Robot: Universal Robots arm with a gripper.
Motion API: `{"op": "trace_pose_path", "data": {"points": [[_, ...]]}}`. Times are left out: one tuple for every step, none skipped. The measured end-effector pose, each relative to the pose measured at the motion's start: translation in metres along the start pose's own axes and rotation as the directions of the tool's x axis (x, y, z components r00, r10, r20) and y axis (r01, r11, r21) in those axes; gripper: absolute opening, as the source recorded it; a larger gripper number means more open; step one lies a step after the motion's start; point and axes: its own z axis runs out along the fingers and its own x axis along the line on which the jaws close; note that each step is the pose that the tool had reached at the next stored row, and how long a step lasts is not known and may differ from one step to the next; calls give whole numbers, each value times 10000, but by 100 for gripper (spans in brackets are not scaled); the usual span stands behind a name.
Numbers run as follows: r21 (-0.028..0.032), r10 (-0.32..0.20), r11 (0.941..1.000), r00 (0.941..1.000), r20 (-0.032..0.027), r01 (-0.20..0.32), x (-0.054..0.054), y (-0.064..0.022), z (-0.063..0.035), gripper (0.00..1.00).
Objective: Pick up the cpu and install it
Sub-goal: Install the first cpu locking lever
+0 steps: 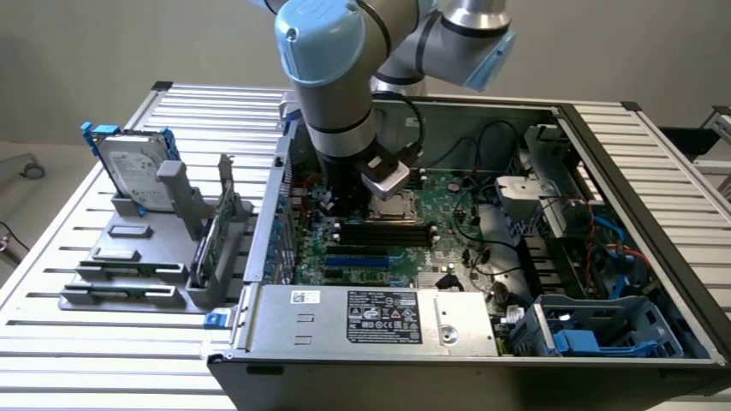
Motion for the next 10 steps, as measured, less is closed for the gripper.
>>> {"op": "trace_pose_path", "data": {"points": [[0, -1, 10000, 10000, 2, 1, 15, -8, -32, 11], [2, -1, 10000, 10000, 1, 1, 32, -18, -64, 11], [6, 1, 10000, 10000, 4, -1, 51, -33, -88, 11], [16, 3, 10000, 10000, 16, -3, 73, -53, -106, 11], [31, 0, 10000, 10000, 36, 0, 99, -81, -113, 11], [52, -14, 10000, 10000, 55, 13, 121, -103, -116, 11], [70, -39, 10000, 10000, 69, 38, 139, -123, -118, 11], [89, -71, 9999, 9999, 81, 70, 156, -140, -119, 11], [108, -117, 9999, 9999, 94, 116, 169, -154, -123, 11], [128, -187, 9997, 9998, 101, 185, 178, -164, -127, 11]]}}
